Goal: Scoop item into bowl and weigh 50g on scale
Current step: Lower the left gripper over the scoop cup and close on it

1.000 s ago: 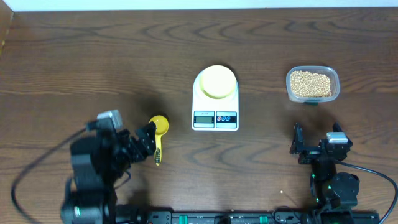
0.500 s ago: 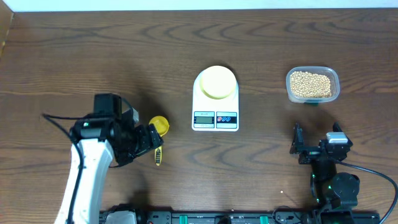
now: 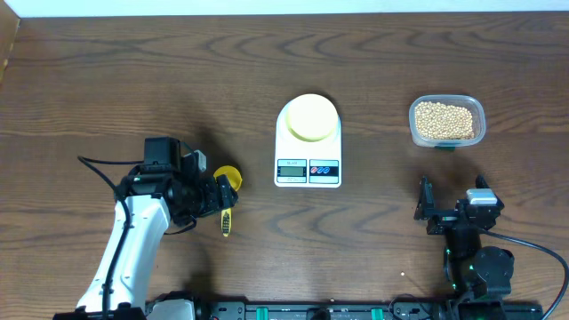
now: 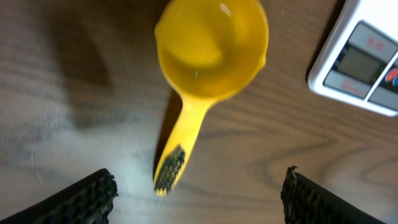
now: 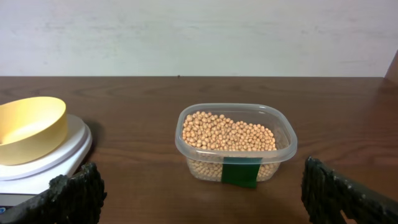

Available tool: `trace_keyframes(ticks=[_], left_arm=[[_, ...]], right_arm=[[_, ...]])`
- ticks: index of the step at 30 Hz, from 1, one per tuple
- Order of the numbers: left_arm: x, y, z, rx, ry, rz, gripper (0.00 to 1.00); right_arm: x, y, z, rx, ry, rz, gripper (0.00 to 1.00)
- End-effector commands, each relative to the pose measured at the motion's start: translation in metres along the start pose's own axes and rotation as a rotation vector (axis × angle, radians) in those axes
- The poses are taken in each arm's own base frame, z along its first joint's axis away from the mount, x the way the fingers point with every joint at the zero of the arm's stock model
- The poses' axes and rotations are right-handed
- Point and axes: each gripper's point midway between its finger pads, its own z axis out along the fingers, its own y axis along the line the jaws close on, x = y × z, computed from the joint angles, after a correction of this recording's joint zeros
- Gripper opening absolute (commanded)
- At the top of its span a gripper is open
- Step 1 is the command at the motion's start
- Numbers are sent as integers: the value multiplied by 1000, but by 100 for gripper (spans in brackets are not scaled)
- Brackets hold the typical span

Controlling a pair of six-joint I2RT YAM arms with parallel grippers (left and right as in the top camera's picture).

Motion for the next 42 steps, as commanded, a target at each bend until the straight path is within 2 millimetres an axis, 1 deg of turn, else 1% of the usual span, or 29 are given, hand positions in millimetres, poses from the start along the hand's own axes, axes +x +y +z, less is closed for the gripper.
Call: trace_keyframes(ticks=[1,6,8,9,11,13,15,17,18,20,25,33,34,35,42], left_arm=[[-2,5,7,-16,8,16,87],[6,16,26,-46,94,13,87],[9,20,34,-51,129,31,84],[10,21,37,-52,141,41,80],[12,24,42,-56,167,35,79],[14,25,47,-51,186,32,79],[16,19,52,-7,205,53,79],[15,17,54,10,206,55,78],[14,17,55,13,205,55,73],[12,17,57,14,198,58,71],[8,16,58,17,183,65,71],[4,16,61,21,158,74,67],[4,17,61,21,160,73,65],[5,17,61,21,160,73,61],[8,17,62,23,172,68,60]], right_arm=[[1,-2,0,8,1,13,99],[1,-2,0,8,1,13,99],[1,-2,0,7,1,13,99],[1,-2,0,8,1,13,99],[1,-2,0,8,1,13,99],[1,-2,0,7,1,13,99],[1,-2,0,8,1,13,99],[1,-2,0,8,1,13,99],[1,-2,0,8,1,13,99],[1,-2,0,8,1,13,99],[1,-2,0,8,1,13,99],[1,-2,0,8,1,13,99],[1,-2,0,8,1,13,99],[1,-2,0,8,1,13,99],[1,-2,0,8,1,13,99]])
